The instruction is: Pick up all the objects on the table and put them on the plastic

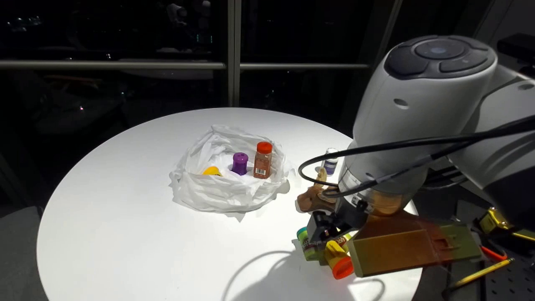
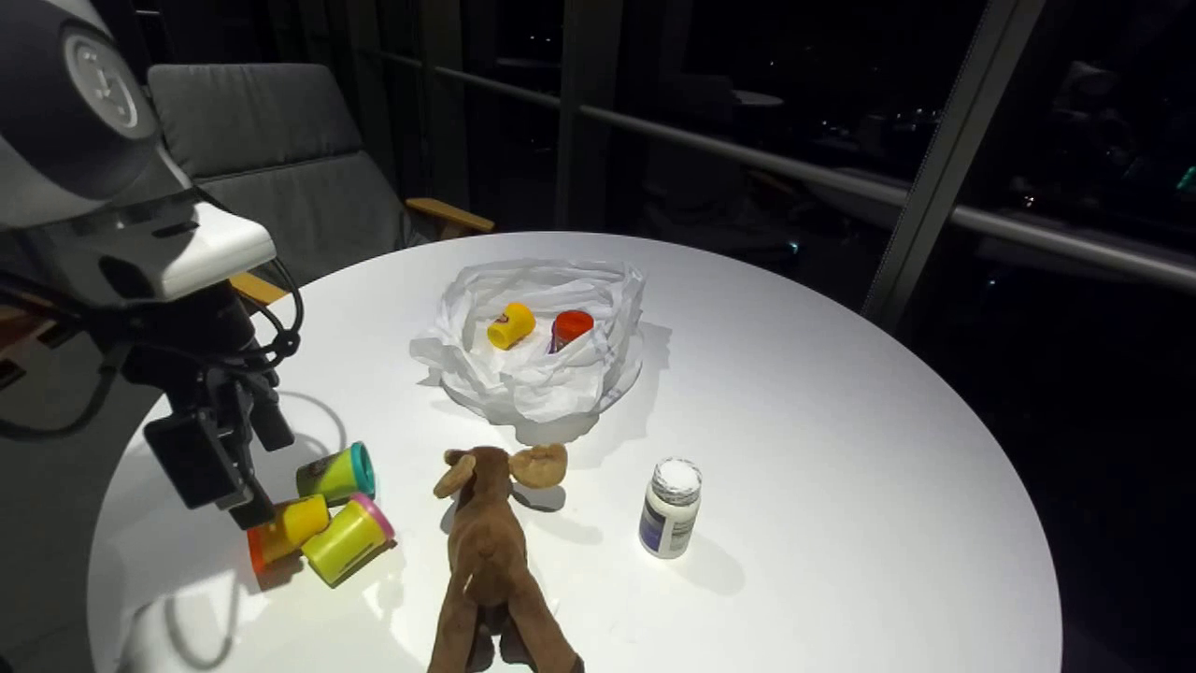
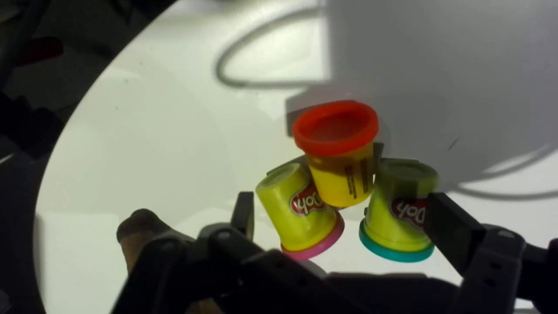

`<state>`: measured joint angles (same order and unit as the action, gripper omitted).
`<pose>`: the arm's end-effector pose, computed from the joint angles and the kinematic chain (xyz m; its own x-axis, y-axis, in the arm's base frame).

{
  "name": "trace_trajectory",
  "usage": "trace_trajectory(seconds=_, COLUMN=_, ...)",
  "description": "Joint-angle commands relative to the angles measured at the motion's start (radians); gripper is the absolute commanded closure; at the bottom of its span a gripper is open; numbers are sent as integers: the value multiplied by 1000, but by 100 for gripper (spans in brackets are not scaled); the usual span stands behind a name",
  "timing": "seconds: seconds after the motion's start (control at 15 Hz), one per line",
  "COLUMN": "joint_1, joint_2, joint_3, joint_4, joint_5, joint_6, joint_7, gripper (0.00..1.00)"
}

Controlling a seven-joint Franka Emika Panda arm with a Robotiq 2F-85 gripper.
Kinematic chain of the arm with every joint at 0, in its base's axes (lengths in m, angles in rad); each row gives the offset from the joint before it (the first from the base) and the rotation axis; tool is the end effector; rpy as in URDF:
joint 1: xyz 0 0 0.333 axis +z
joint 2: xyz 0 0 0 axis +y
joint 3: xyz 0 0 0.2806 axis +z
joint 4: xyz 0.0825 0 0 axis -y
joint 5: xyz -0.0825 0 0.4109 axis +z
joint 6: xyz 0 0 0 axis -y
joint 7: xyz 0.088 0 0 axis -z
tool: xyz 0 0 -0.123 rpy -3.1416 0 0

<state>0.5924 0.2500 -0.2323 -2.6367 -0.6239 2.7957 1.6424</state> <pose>0.3732 0.1536 0.0768 0.7712 -0.6017 0.2080 -0.6328 -0.7603 0.1468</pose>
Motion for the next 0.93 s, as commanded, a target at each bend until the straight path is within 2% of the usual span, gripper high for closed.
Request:
trace_trajectory(seconds=0.0, joint_1=10, joint_2=-40, joint_3=-60, joint_4=-6, joint_5=-145, joint_6=42, joint_7=11, gripper=0)
trace_trajectory(seconds=0.27, joint_1=-19, joint_2=8, joint_3=-76, joint_4=17, joint_5=-196, joint_6=133, joint_7=-32, gripper=0)
trace_trajectory(seconds=0.47, joint_1=-50, joint_2=59, joint_3=-56, joint_4=38, joint_5=-181, joint_6=216, joint_7=-113, gripper=0)
trace_trajectory(seconds=0.87, joint_1=-118, joint_2=173, joint_3=12, joint_4=132, joint_5=-99, joint_6=187, joint_7=-220, gripper=0)
